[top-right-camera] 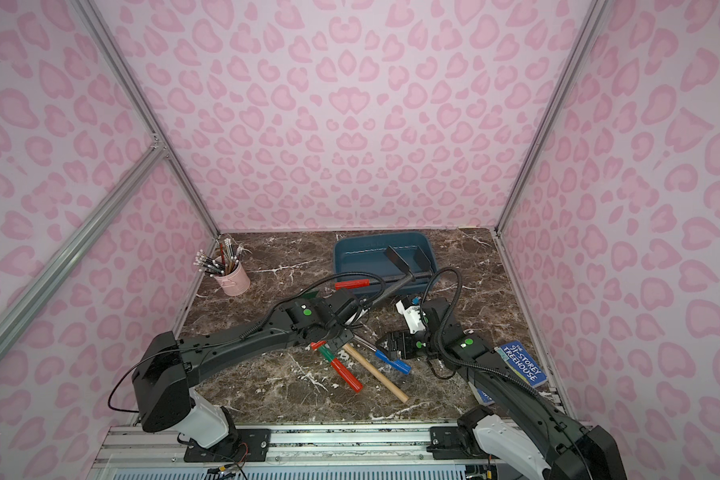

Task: Put the small hoe into the storage box
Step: Move the hoe to the storage box.

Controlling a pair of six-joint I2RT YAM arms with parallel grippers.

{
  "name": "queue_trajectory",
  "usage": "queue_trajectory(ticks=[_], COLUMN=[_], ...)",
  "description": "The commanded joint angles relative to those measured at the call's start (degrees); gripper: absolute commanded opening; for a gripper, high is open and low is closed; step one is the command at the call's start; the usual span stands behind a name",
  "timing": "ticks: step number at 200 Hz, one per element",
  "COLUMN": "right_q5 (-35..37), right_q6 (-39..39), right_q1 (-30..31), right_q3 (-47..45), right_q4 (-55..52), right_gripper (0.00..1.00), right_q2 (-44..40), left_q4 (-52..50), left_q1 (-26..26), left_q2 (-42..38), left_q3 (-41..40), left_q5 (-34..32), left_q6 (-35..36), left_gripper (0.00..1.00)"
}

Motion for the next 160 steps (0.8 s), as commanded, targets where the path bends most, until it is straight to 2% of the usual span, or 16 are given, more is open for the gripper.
queue_trajectory(ticks=[1, 23, 113, 160], right_q5=[0.6, 1.0, 1.1, 0.5], right_q6=[-0.2, -0.7, 0.0, -0.1], right_q1=[-0.9, -2.6, -9.1, -10.1], right_q3=[-0.1, -0.1, 0.8, 1.5], right_q4=[1.0, 1.1, 2.0, 2.6], right_gripper=[0.93, 0.93, 0.94, 0.94], right_q2=[-0.7, -2.1, -2.8, -2.8], left_q4=[5.9, 6.0, 5.5, 6.0], left_q1=[1.0, 1.8, 5.8, 7.0], left_q2=[1.1, 2.5, 8.3, 11.2], left_q3=[2.1, 2.4, 13.1, 16.5], left_q5=[-1.1, -0.9, -0.4, 0.2], left_q6=[2.8, 4.8, 11.4, 14.1], left_gripper=[0.04, 0.04, 0.04, 0.04])
